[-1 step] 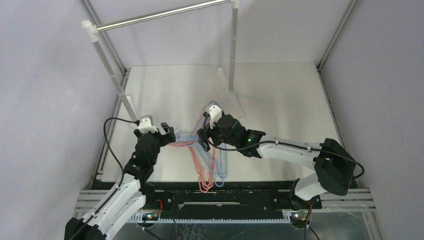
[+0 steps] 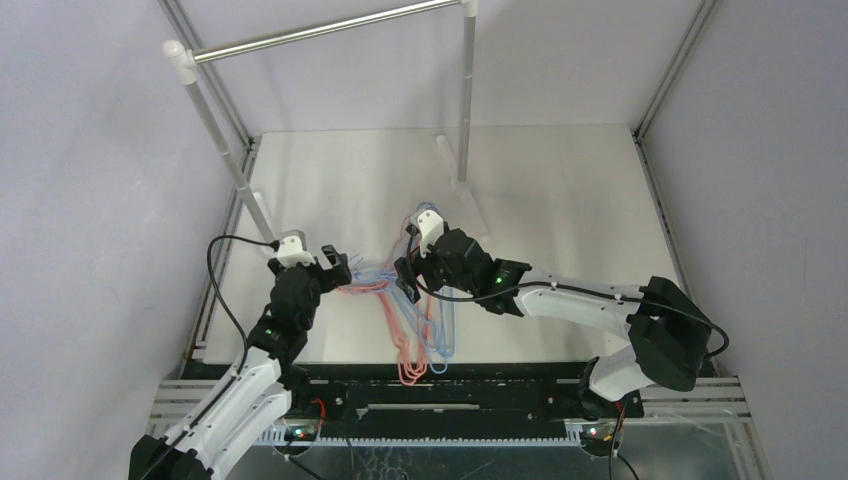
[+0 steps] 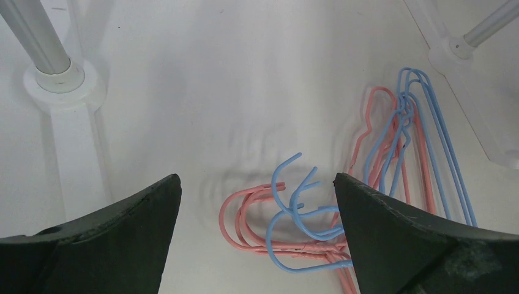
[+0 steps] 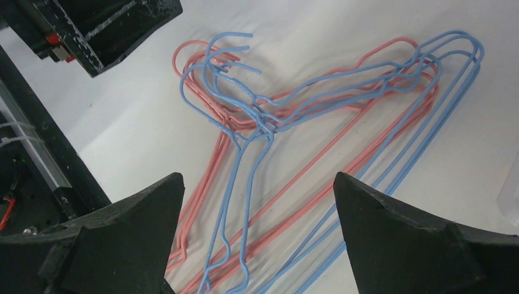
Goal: Organize the hangers
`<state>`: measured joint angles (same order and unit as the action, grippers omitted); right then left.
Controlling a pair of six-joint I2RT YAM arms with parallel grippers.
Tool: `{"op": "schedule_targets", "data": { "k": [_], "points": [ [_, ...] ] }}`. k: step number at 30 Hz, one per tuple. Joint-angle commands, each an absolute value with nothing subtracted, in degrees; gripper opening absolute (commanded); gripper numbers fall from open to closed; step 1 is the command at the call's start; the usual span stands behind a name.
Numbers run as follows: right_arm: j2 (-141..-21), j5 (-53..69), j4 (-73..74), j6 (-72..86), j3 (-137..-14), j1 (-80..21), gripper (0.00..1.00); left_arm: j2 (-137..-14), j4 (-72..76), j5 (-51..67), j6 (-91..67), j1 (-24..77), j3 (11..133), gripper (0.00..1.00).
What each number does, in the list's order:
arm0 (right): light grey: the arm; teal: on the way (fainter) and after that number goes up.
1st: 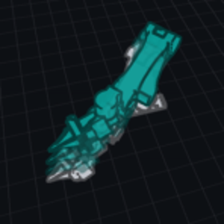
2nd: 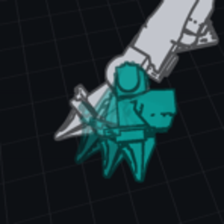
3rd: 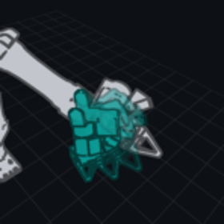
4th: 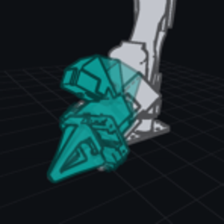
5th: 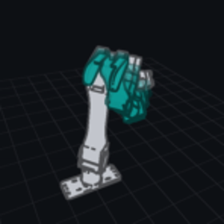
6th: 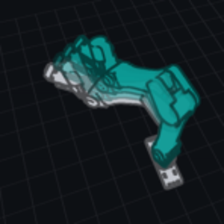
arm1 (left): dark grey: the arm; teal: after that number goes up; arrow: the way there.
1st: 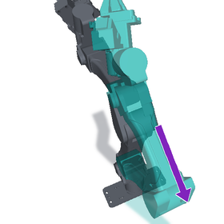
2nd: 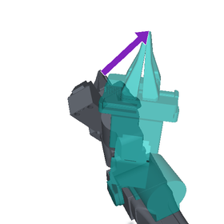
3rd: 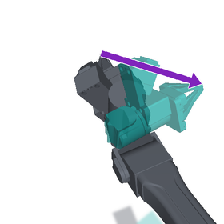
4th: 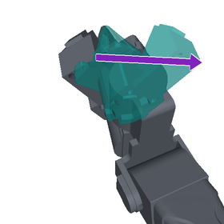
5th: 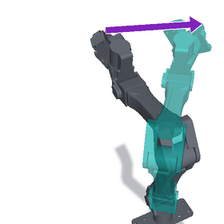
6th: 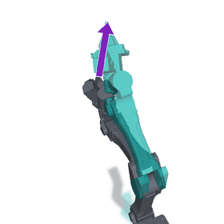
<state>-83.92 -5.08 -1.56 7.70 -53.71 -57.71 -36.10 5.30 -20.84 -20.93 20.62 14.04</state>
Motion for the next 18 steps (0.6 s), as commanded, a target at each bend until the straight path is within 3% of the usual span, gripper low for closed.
{"op": "schedule_targets", "data": {
  "k": [1, 16, 18],
  "points": [
    [-81.4, -6.5, -6.1, 10.5, -53.7, -57.3, 1.0, -36.0, 6.9, -21.7, -19.7, 20.8, 16.2, 1.0],
    [-80.9, -7.5, -7.4, 9.9, -50.9, -57.3, 1.0, -34.6, 7.8, -22.8, -18.4, 20.9, 15.0, 1.0],
    [-82.4, -5.8, -7.0, 10.2, -50.9, -57.8, 0.95, -34.3, 8.0, -22.9, -18.6, 20.8, 14.8, 1.0]
  ]
}}
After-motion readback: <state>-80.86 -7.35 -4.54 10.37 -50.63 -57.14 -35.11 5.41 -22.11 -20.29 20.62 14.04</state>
